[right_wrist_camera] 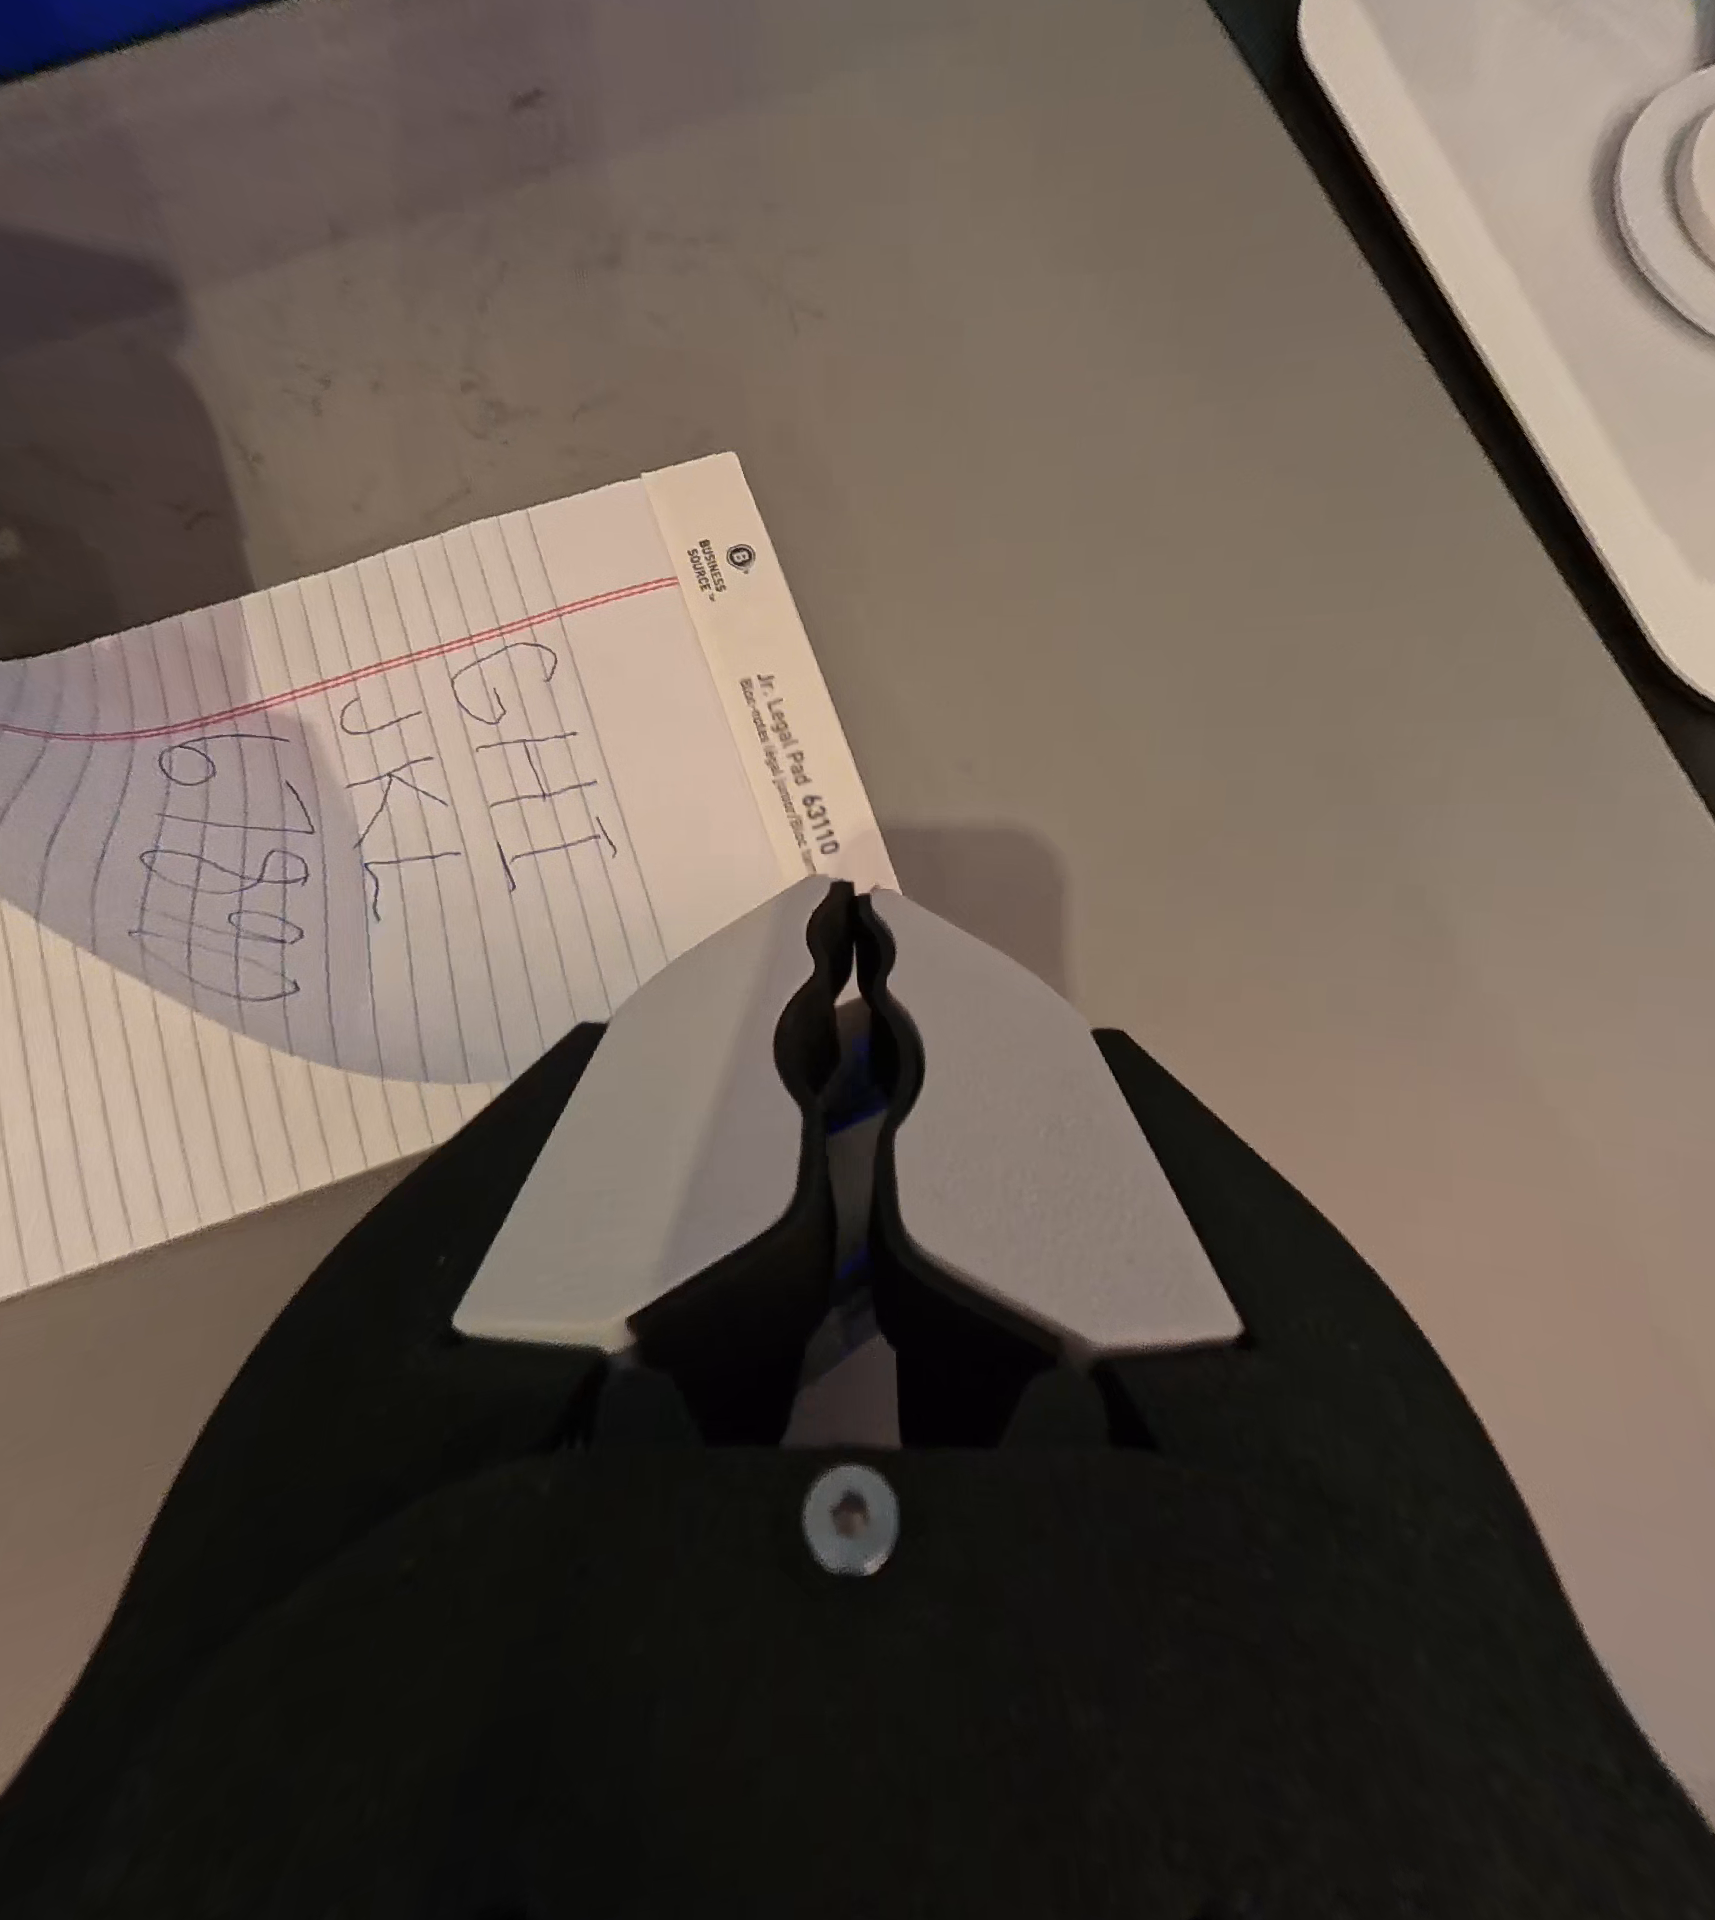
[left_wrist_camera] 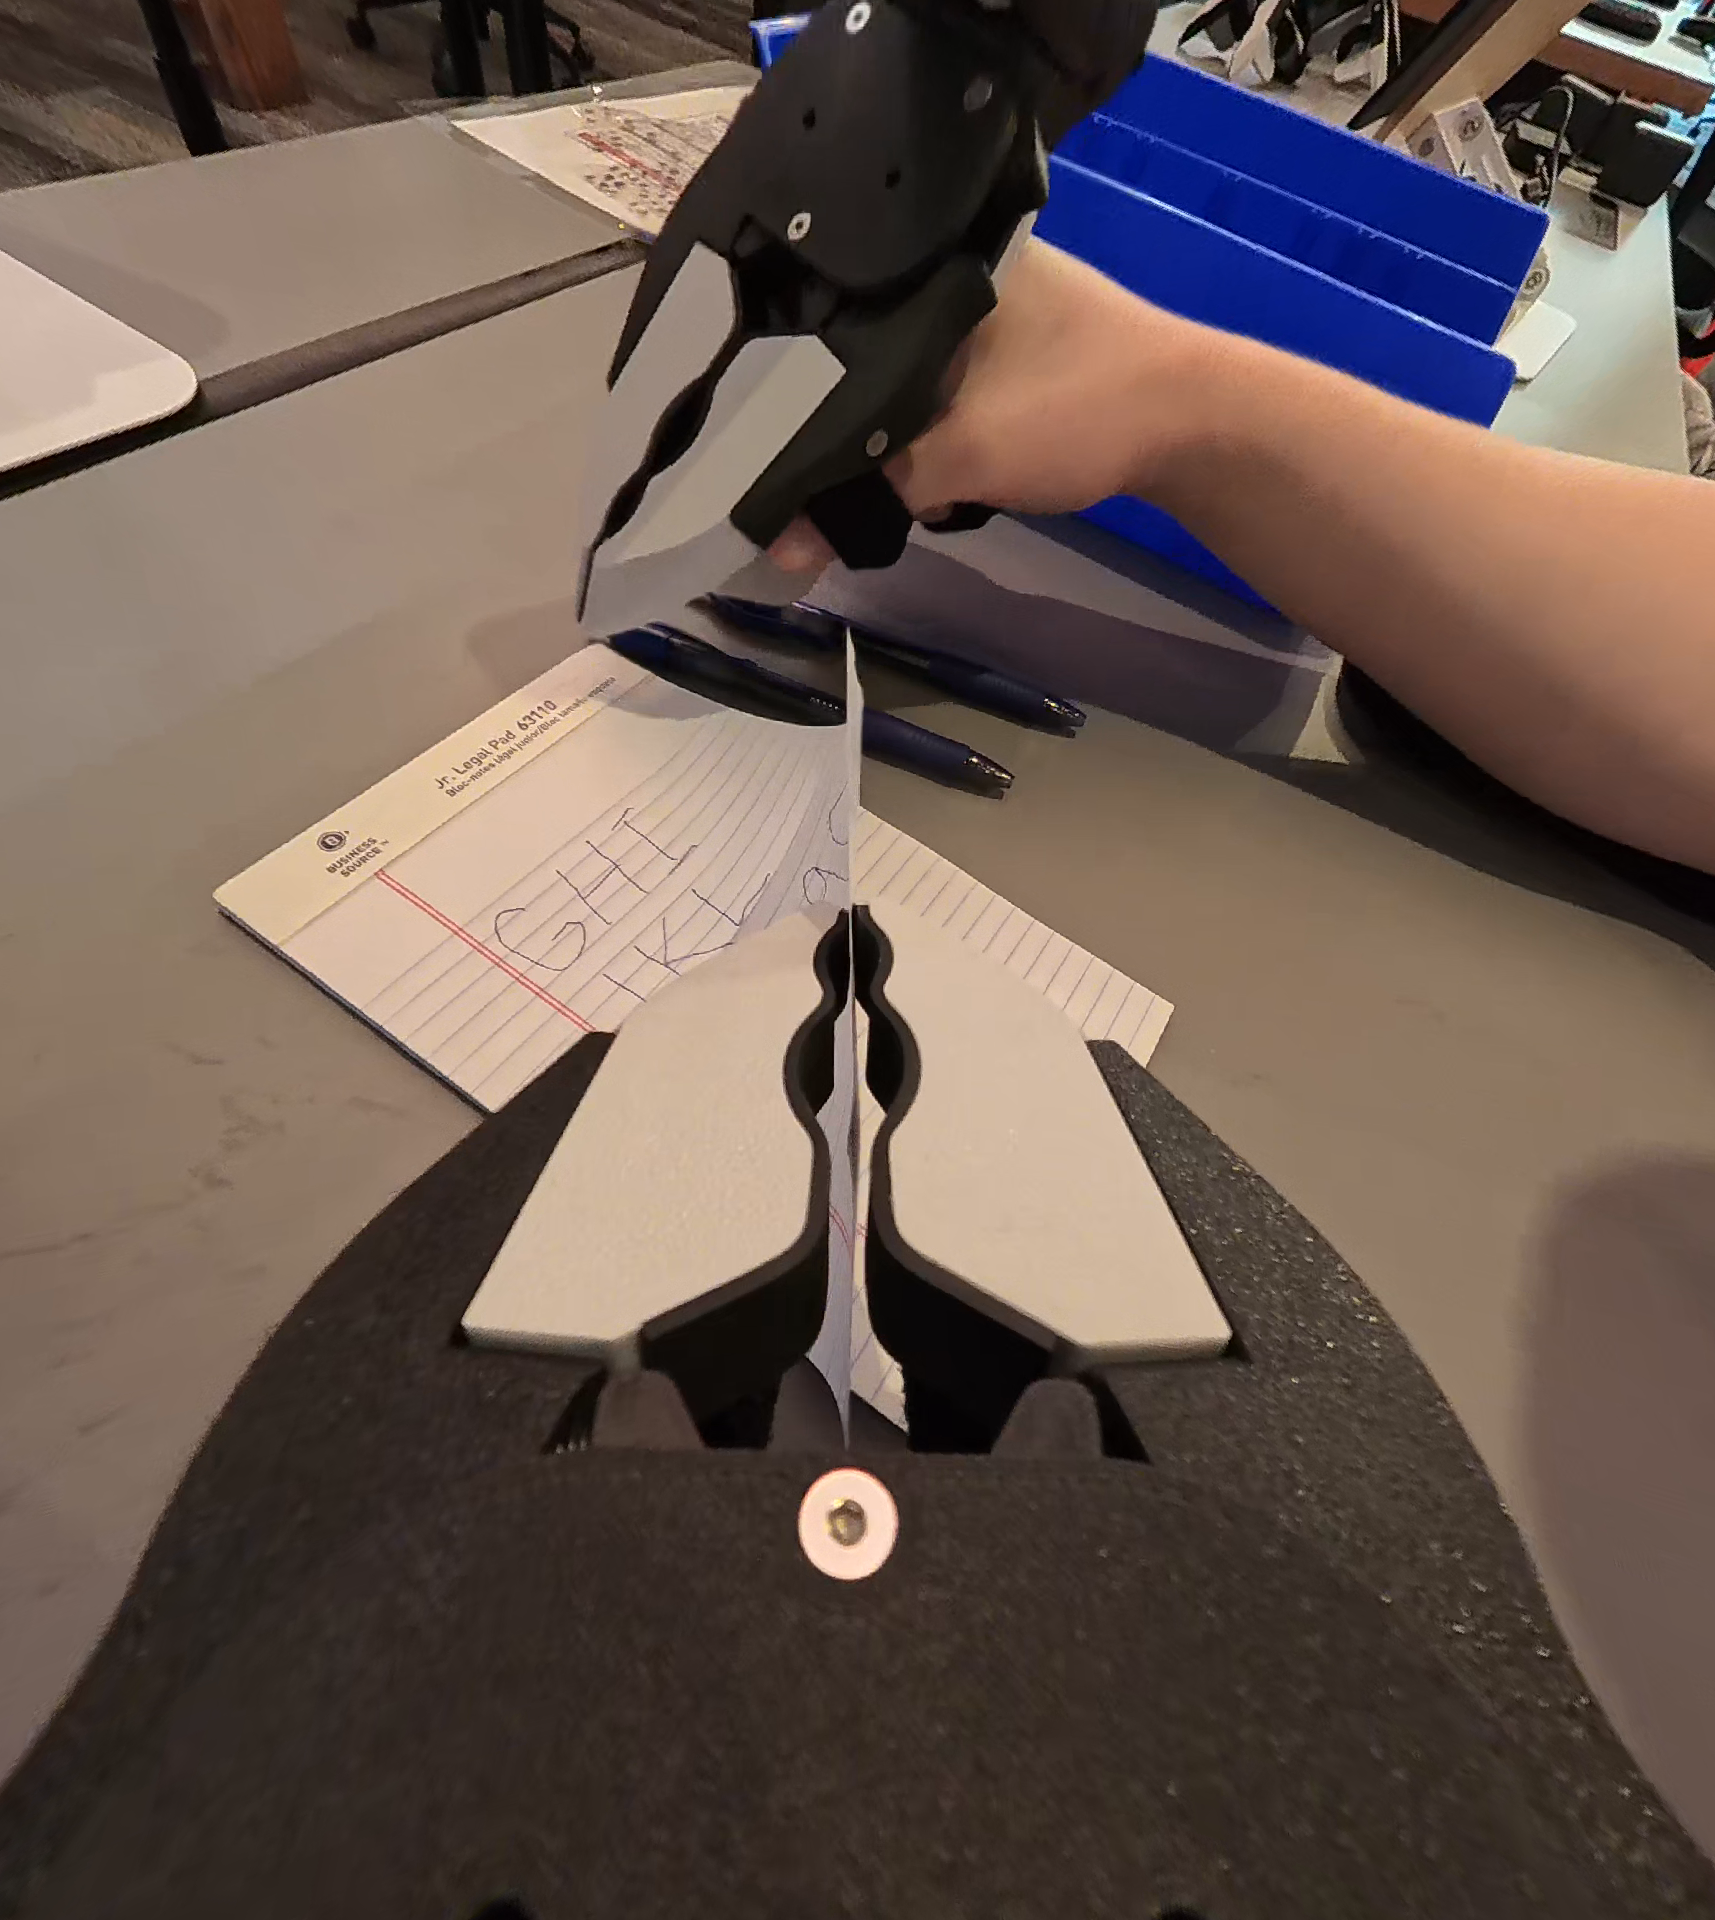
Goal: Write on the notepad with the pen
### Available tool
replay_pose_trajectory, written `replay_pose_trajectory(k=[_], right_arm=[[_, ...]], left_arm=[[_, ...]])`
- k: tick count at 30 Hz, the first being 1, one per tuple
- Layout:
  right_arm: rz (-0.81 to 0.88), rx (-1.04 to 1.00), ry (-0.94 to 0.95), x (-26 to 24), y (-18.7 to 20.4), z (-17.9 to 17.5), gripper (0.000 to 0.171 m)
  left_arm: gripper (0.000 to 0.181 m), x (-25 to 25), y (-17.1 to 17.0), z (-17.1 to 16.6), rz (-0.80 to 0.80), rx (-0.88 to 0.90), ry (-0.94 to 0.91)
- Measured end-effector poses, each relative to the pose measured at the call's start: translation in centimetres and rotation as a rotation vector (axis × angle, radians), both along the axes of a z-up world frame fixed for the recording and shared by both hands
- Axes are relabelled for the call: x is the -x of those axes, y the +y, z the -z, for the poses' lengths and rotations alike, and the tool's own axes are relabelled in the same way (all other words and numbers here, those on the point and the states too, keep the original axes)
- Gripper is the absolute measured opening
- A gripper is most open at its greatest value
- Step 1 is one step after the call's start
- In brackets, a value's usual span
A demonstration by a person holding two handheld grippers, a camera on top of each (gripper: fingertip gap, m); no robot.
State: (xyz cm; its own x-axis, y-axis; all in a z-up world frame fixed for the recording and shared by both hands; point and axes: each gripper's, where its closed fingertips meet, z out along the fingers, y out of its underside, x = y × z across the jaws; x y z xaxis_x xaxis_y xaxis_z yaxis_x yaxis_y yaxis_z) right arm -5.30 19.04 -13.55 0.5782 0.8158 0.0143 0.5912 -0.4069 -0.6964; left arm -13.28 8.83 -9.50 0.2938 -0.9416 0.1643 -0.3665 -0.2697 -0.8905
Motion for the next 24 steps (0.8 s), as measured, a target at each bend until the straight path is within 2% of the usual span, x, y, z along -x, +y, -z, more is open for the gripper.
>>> replay_pose_trajectory(k=[12,18,24], right_arm=[[-0.005,0.045,-0.095,-0.7,-0.4,1.7,0.001],[-0.029,0.025,-0.245,-0.8,-0.4,1.8,0.000],[-0.043,0.044,-0.247,-0.8,-0.4,1.8,0.000]], left_arm=[[0.000,0.0,-0.1,-0.4,0.002,-0.006,-0.011],[0.000,0.1,0.0,-1.0,-0.004,-0.022,-0.021],[0.000,0.4,0.4,-1.4,-0.023,-0.027,-0.036]])
